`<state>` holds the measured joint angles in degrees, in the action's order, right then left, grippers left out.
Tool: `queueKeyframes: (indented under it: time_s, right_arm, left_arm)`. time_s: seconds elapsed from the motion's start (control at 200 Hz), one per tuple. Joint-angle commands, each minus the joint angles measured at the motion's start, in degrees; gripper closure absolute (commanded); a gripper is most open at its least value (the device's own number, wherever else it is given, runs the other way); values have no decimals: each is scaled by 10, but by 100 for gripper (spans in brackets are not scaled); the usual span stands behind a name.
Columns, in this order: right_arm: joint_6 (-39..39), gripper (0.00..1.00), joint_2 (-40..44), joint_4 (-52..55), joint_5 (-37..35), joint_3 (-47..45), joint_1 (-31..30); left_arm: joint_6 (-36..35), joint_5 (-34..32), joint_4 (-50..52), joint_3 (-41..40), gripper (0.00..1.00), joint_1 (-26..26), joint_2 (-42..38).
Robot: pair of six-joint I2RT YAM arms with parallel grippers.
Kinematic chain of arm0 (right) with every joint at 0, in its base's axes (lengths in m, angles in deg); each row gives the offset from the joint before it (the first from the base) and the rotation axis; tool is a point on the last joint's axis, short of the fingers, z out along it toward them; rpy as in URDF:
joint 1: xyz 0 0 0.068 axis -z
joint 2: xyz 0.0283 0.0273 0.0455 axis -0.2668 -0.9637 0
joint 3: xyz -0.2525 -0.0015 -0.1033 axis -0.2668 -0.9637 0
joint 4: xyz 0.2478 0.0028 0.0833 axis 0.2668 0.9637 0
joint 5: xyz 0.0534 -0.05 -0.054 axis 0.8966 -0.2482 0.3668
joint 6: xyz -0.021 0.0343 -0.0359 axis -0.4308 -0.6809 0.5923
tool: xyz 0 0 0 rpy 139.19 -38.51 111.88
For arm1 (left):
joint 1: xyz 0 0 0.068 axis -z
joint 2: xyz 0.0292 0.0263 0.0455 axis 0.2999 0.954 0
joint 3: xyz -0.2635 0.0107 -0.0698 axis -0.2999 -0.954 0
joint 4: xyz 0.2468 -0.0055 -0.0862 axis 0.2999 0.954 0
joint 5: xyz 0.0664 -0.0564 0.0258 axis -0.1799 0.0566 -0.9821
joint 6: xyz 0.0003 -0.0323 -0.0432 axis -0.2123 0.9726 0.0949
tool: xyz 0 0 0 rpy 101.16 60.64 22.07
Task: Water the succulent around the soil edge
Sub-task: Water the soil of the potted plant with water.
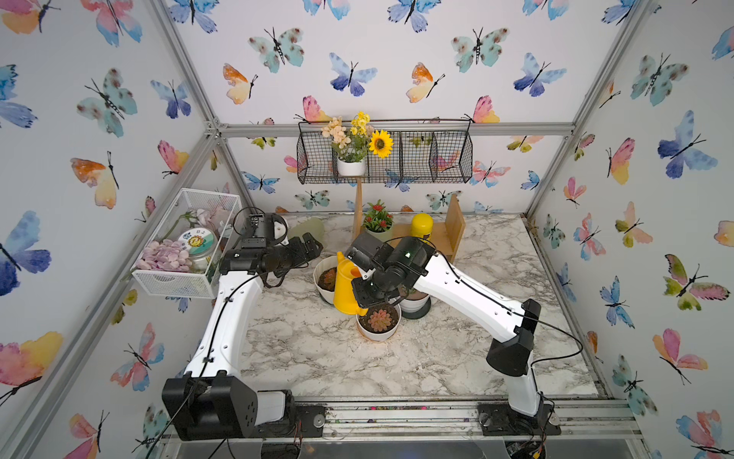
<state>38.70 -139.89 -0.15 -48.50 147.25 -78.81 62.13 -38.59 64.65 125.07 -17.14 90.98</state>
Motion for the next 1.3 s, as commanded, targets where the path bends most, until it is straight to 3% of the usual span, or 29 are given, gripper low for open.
queueKeyframes:
  time_s: [0.0,1.292]
  right_arm:
    - [-8,99,-9,-12,20,3,-2]
    - [-128,99,-8,-97,218,-37,22]
  left_arm:
    - [-8,33,-16,-4,1,-3,10]
    - [-46,86,-30,15,1,-25,83]
